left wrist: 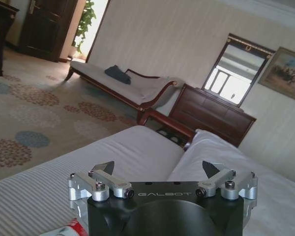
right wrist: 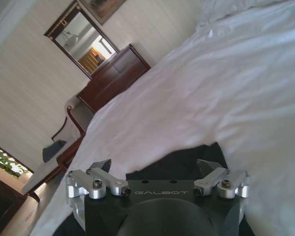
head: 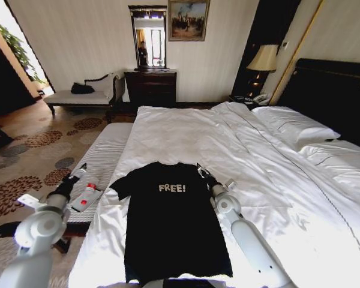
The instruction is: Fold the clothes on the bed.
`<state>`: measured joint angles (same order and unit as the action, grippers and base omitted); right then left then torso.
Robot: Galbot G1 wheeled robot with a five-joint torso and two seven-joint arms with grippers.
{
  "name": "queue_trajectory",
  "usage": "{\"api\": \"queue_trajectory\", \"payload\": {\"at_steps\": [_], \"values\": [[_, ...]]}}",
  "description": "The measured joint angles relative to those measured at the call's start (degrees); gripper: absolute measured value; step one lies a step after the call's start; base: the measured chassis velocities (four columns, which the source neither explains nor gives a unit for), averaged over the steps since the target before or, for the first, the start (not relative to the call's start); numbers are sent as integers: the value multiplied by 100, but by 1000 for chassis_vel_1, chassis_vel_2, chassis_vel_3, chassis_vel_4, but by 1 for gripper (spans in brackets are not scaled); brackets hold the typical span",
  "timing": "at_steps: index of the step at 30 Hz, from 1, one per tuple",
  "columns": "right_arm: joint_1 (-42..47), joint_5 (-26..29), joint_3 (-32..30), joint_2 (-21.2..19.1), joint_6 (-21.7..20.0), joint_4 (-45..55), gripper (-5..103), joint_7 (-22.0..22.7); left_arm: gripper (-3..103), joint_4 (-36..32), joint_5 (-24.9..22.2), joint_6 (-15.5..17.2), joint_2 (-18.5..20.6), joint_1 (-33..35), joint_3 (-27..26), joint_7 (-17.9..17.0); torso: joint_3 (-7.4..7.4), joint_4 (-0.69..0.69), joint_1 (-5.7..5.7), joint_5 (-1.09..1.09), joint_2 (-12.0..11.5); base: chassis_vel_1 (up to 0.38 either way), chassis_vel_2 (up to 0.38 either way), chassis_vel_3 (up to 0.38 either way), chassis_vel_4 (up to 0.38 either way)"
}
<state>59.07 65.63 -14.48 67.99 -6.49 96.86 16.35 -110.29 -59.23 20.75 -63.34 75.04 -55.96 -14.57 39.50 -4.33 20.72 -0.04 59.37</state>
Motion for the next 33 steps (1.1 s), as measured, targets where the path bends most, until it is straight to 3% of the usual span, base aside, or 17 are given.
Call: {"api": "queue_trajectory", "payload": {"at_steps": [3,15,25,33], "values": [[172,-4,64,48,-32,44,100,73,100,41,4,-2,1,24,7,6,0,0,0,2,0,0,0,0,0],[702,-36,186,186,-119,299,100,436,100,-87,-22,2,-66,146,-122,9,0,1,0,1,0,0,0,0,0],[1244,72,-135,23,-93,817,100,780,100,-81,-22,10,-77,135,-139,13,0,-1,0,2,0,0,0,0,0],[1143,187,-766,-67,16,1642,100,830,100,198,-7,79,25,-172,257,12,0,1,0,1,0,0,0,0,0]]}}
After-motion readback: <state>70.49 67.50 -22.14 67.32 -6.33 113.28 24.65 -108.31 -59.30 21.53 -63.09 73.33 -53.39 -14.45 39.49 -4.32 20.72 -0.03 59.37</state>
